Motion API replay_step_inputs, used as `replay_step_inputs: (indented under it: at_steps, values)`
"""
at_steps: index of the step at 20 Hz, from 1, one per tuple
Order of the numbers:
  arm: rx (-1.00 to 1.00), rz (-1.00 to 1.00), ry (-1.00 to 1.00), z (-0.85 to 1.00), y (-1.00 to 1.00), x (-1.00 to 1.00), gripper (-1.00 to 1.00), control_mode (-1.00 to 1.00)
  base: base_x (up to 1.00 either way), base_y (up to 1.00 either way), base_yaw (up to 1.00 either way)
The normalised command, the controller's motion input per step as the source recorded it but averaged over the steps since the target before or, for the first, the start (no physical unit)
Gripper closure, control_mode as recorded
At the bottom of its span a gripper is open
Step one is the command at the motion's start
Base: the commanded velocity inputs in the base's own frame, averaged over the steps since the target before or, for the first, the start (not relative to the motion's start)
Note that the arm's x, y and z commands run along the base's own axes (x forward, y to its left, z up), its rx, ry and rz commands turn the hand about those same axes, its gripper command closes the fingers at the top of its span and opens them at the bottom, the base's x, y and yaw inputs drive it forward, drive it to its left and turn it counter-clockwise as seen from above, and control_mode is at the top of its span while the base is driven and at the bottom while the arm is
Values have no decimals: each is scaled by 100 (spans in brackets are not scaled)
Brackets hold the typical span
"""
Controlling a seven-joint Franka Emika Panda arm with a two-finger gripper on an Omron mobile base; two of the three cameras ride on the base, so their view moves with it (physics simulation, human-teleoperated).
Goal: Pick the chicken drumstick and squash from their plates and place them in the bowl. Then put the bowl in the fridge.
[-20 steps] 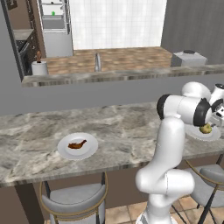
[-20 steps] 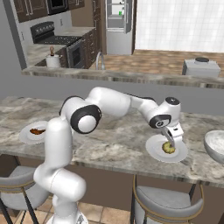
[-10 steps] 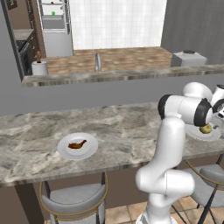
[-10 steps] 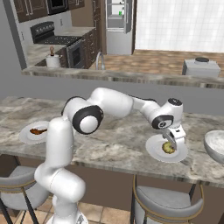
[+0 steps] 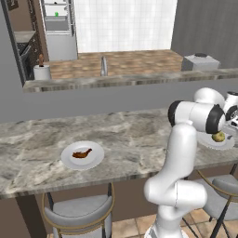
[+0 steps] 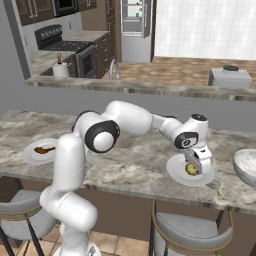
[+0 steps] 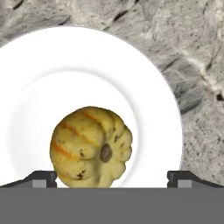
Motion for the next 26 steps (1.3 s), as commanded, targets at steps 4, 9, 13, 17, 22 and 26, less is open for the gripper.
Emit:
replay_step_inputs:
  at_steps: [4,9,13,17,22,26]
  values:
    - [0,0,0,-7,0,13,-100,-100,0,0,0]
    - [0,0,0,-7,0,7,-100,-100,0,0,0]
    - [0,1,0,-7,0,5,-100,-100,0,0,0]
    - [0,0,0,-12,0,0,-100,-100,0,0,0]
    - [1,0,0,-12,0,4,-100,-100,0,0,0]
    - [0,0,0,-9,0,7,-100,-100,0,0,0]
